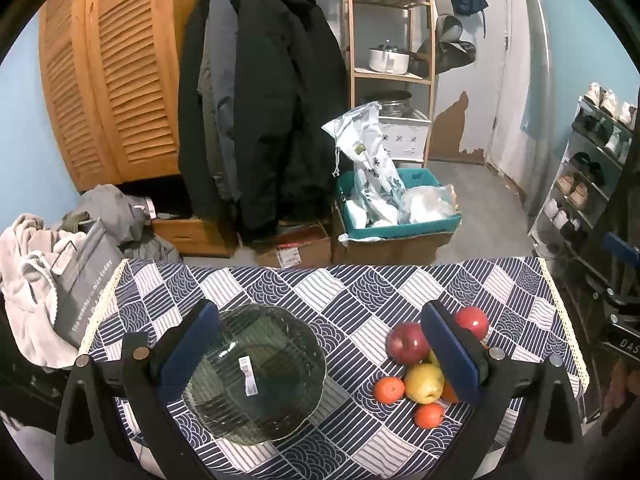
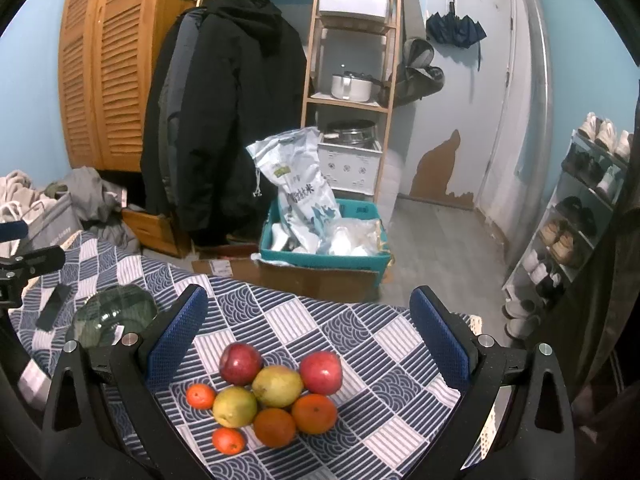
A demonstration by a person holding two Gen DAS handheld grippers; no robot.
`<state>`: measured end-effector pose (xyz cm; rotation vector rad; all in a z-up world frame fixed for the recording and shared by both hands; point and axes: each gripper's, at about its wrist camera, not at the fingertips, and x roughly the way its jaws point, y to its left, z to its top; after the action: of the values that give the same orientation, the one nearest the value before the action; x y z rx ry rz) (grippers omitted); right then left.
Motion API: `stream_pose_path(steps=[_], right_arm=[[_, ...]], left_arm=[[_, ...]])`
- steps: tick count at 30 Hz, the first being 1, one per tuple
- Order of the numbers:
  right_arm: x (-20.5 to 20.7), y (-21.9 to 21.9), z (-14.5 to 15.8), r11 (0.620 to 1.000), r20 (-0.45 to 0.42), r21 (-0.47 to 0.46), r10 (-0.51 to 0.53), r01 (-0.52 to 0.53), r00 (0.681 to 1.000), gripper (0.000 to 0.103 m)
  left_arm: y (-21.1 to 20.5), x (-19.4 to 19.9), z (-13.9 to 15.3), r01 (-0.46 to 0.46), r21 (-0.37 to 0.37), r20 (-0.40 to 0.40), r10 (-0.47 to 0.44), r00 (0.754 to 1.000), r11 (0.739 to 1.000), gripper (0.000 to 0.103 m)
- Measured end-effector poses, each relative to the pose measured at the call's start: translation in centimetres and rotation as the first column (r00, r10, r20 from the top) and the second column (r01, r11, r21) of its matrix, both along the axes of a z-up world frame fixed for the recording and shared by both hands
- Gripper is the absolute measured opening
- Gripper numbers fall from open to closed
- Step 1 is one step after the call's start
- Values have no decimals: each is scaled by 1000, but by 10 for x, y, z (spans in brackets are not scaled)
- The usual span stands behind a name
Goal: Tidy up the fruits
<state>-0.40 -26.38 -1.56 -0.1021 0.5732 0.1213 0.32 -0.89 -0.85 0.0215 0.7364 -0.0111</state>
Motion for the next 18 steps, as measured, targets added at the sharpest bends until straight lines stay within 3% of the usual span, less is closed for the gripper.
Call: stream_pose_path(steps=[18], right_arm=[[-5, 1, -5, 1000, -3, -4, 5, -5, 1000, 99]], left_arm=[[-1, 2, -2, 3, -14, -15, -3, 1000, 1000, 102]])
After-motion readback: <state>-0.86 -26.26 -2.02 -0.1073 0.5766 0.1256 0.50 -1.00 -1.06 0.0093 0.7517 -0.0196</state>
